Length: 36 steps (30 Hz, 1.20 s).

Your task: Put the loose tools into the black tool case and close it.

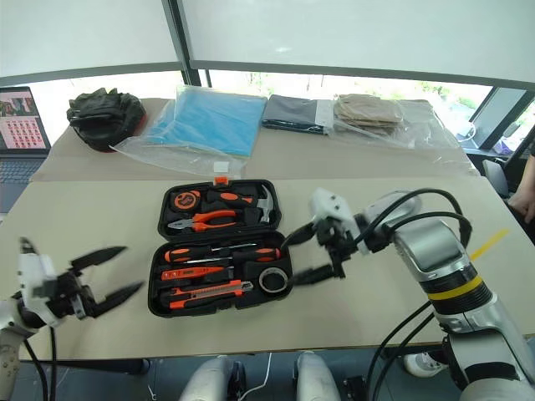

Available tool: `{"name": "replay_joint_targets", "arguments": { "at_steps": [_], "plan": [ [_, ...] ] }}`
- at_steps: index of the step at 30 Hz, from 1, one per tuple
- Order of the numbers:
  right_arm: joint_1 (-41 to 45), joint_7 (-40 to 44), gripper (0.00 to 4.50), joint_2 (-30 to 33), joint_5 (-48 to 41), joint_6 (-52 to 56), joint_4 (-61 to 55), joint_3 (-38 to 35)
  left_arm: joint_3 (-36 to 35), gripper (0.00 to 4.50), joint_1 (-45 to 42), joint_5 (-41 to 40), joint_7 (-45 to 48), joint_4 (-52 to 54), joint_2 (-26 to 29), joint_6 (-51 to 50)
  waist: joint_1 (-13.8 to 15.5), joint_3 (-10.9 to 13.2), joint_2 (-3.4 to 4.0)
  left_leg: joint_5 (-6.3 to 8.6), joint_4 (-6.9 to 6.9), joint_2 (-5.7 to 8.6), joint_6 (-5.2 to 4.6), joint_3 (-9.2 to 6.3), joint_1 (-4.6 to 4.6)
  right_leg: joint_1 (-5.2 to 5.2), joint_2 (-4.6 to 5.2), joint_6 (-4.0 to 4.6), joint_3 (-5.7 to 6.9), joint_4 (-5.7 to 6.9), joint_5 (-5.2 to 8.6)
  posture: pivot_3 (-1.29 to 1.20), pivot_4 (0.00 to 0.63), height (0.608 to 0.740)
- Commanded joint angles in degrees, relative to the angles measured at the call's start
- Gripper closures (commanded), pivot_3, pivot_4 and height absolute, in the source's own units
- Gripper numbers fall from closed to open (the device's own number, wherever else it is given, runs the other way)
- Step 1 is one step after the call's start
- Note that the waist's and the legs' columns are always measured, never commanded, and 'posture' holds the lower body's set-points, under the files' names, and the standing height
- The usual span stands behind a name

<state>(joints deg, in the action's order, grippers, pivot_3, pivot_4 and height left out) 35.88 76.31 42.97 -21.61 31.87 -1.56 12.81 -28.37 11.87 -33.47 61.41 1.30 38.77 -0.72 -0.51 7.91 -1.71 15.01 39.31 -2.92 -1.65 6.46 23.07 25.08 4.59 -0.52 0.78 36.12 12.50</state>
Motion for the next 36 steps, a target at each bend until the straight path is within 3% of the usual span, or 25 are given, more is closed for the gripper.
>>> {"name": "replay_joint_targets", "arguments": {
  "at_steps": [1,2,6,12,22,28,36],
  "plan": [
    [0.3,-7.5,0.71,-3.1,6.5,-12.6,8.8,-1.9,-1.4,0.52,-1.3,1.2,-11.1,1.2,-0.2,-8.0,-0.1,0.0,-0.01,-0.01,0.00,0.00,0.01,0.00,-0.01,-0.01,-0.06,0.00,-0.01,-0.01,0.00,0.00,0.150,0.740],
    [0.6,-9.8,1.04,-4.4,8.5,-15.6,11.2,-1.7,-0.7,0.75,-1.7,1.7,-13.3,1.7,-0.3,-9.7,-0.1,0.0,0.00,-0.01,0.00,0.02,0.02,0.00,-0.01,-0.02,-0.07,0.00,-0.03,0.00,-0.01,0.00,0.150,0.740],
    [3.1,-16.7,2.49,-10.1,13.9,-23.9,20.1,-0.9,3.4,2.37,-4.8,4.5,-18.0,3.3,-0.7,-13.6,-0.2,0.0,0.00,-0.04,0.00,0.03,0.07,0.04,0.00,0.02,-0.14,0.01,-0.06,0.04,-0.01,0.00,0.150,0.740],
    [4.9,-16.0,4.48,-14.7,17.7,-33.1,27.4,1.6,9.4,4.46,-9.0,6.1,-21.1,5.5,-2.3,-18.1,-0.2,0.0,0.01,-0.06,0.00,0.06,0.10,0.05,0.02,0.02,-0.13,-0.01,-0.08,0.05,-0.04,0.00,0.150,0.740],
    [2.6,-12.3,4.49,-19.0,16.8,-24.3,22.1,3.4,18.2,4.49,-16.8,10.6,-18.9,0.9,-4.0,-16.9,0.1,0.0,0.02,-0.08,-0.03,0.05,0.14,0.04,0.00,0.00,-0.13,0.04,-0.04,0.09,-0.07,0.00,0.150,0.740],
    [-2.8,-9.7,4.49,-15.6,14.8,-14.4,9.6,3.7,20.2,4.49,-18.2,10.2,-15.0,0.6,-4.4,-17.9,0.8,0.0,0.02,-0.07,-0.03,0.05,0.13,0.02,0.02,-0.01,-0.09,0.04,-0.02,0.06,-0.07,0.00,0.150,0.740],
    [-8.2,-12.1,4.49,-10.5,14.9,-14.3,4.0,-0.7,19.0,4.49,-17.0,9.8,-13.0,2.0,-3.7,-17.9,1.2,0.0,0.02,-0.04,-0.03,0.09,0.08,0.03,0.03,-0.03,-0.09,0.02,-0.02,0.00,-0.07,0.00,0.150,0.740]
  ]
}}
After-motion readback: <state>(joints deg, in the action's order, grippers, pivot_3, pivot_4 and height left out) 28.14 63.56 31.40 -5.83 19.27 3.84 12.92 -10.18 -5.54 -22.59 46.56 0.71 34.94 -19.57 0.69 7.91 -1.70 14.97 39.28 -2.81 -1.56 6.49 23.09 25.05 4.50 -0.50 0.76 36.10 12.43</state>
